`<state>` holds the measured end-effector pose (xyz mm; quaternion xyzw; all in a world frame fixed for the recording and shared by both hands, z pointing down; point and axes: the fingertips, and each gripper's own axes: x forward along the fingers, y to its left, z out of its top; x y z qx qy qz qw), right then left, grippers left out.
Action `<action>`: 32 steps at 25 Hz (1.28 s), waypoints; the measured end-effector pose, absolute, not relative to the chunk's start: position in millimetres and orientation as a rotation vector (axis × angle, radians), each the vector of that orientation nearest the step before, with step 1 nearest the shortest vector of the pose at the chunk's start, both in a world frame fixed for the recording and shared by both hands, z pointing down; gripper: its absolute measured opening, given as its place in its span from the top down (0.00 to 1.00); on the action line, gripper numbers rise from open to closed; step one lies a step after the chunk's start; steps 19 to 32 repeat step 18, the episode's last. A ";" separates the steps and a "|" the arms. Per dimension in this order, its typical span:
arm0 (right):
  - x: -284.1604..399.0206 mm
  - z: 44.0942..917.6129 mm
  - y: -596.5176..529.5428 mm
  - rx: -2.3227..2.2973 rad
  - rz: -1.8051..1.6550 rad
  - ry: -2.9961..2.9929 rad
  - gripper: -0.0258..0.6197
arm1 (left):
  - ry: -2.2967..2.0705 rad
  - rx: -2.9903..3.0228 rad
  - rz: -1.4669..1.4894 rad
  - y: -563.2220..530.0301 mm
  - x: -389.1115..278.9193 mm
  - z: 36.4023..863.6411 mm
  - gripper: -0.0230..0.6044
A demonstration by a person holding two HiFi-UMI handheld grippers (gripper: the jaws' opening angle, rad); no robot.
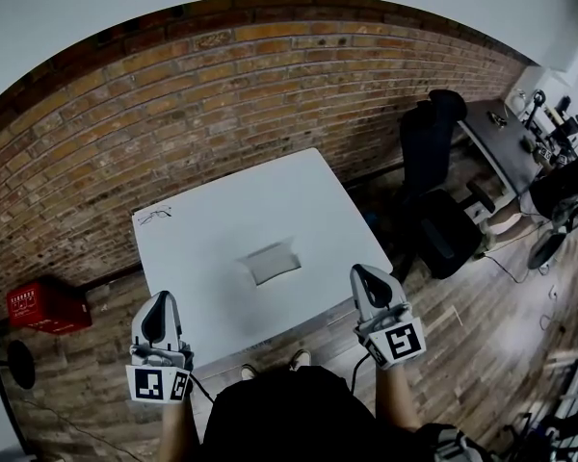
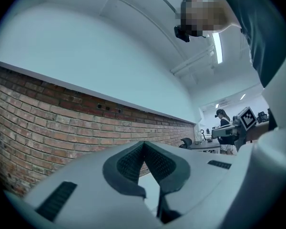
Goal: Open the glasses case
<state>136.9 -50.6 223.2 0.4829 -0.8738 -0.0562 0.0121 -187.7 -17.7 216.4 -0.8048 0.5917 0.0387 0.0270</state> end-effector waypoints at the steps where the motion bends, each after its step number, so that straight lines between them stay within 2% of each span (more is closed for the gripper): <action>1: 137.7 222.7 -50.5 1.508 -0.174 -2.723 0.95 | 1.825 -2.488 0.121 -18.1 -186.6 216.1 0.95; 32: 146.3 224.8 -55.9 1.475 -0.172 -2.752 0.95 | 1.831 -2.484 0.105 -17.2 -168.9 218.4 0.95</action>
